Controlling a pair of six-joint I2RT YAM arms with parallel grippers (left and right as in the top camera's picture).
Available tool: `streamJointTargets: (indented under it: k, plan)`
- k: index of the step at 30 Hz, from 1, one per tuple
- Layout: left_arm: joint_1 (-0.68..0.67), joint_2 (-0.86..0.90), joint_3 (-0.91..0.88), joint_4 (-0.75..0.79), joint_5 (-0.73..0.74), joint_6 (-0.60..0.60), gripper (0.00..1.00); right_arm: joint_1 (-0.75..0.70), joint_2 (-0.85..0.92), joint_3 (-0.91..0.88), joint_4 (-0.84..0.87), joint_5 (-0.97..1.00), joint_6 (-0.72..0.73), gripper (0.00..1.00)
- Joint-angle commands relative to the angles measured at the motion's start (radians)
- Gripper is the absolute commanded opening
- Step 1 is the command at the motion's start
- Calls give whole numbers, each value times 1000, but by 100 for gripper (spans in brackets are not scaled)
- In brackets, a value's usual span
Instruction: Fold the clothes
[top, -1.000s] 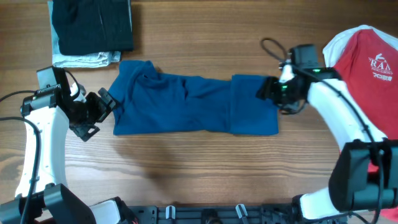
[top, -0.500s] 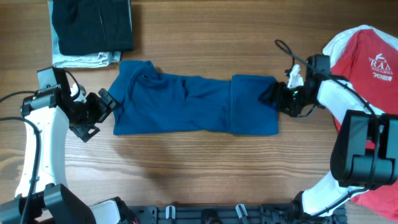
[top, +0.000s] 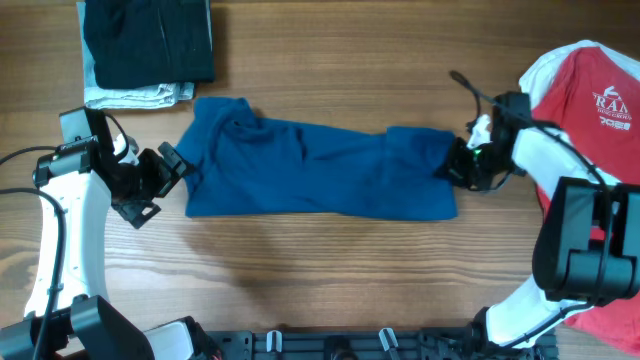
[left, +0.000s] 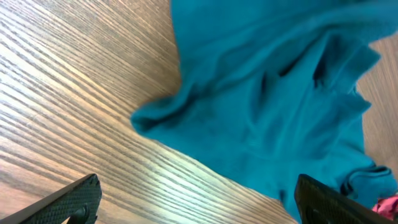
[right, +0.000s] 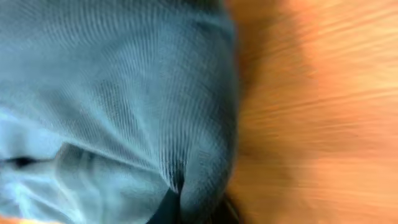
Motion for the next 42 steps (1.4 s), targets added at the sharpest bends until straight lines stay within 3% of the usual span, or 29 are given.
streamJointTargets:
  k: [1,6,10,14,24,26,27,28,34,36,37,40,42]
  plan:
    - [7,-9,-5,1,12,20,100,-16,-80,103,-100,236,-39,4]
    - [7,-9,-5,1,12,20,100,40,-143,142,-166,361,-47,5]
    - [7,-8,-5,4,12,20,100,213,-143,145,-153,450,57,4]
    - [7,-8,-5,4,12,20,100,387,-143,145,-93,450,143,4]
    - [7,-8,-5,4,12,20,100,642,-119,142,-8,411,325,5]
    - [7,-8,-5,3,12,20,100,678,-96,142,4,408,346,18]
    - [7,-8,-5,3,12,20,100,688,-88,142,5,406,351,33]
    - [7,-8,-5,3,12,20,100,694,-87,142,5,404,352,37]
    - [7,-8,-5,3,12,20,100,657,-164,316,-163,405,287,44]
    - [7,-8,-5,3,12,20,100,632,-209,357,-230,443,268,53]
    - [7,-8,-5,1,12,20,100,615,-224,360,-260,465,265,53]
    - [7,-8,-6,-5,12,20,100,547,-214,321,-324,472,213,13]
    - [7,-8,-6,-4,12,20,100,542,-198,267,-320,469,213,4]
